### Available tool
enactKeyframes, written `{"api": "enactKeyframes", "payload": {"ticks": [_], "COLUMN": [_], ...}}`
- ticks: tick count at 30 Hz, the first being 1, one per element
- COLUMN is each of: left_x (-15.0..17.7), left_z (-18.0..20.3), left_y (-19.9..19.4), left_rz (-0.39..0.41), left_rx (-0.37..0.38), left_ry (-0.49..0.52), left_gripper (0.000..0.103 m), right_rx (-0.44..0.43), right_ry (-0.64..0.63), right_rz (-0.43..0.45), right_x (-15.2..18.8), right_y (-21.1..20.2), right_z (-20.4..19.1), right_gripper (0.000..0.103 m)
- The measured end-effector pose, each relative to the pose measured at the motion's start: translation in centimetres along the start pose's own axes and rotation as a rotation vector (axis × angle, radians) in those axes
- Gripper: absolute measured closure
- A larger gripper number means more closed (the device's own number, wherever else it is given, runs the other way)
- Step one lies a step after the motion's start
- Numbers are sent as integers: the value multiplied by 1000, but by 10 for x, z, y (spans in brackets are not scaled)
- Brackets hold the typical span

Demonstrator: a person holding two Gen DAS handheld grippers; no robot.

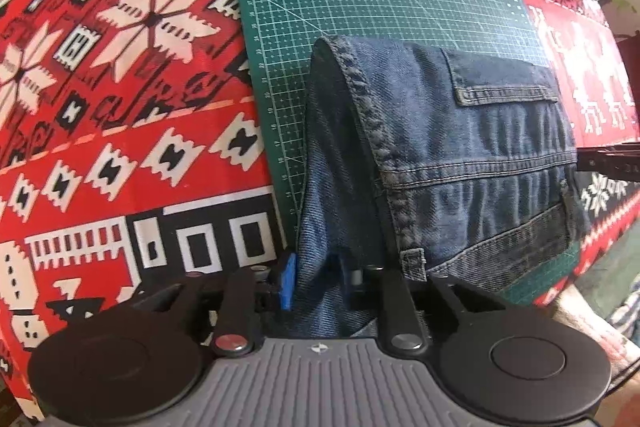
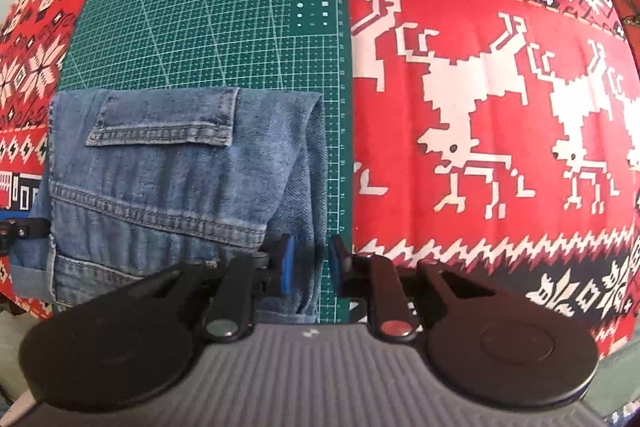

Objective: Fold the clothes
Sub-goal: 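Grasp the folded shorts edge again with both tools, then lift the folded denim shorts off the green mat with both tools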

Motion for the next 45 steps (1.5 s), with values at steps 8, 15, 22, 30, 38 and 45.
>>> {"api": "enactKeyframes", "payload": {"ticks": [8,15,22,30,38,45], "left_x": [-3,-5,4,17,41,58], "left_z": [1,19,29,10,-51,-111], "left_y": [0,-21,-55,-95,-141,-171], "left_rz": [-14,35,82,130,254,357], "left_rx": [-18,-19,30,72,101,90], "left_ry": [-50,-36,-75,-244,-607,-928], "left_gripper": [95,96,96,96,96,96], "right_rx": [-20,-26,-16,-15,-12,9], "right_ry": [-28,21,-25,-107,-357,-678], "right_rz": [-61,-54,-27,-23,-21,-9], "right_x": [-11,-9,-12,-41,-114,-191], "right_y": [4,-7,-39,-49,-93,-120], "right_z": [-2,-5,-19,-47,-133,-270], "right_gripper": [99,101,102,102,102,102]}}
Point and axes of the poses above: each gripper's, at about its wrist camera, not at the fingertips, and y roughly the way its jaws point, z to its right, x to its underside, the point moved 8 cm from there along y, roughly the way its jaws point, and after that the axes turned 8 degrees about -z, right-handed, at the moved point
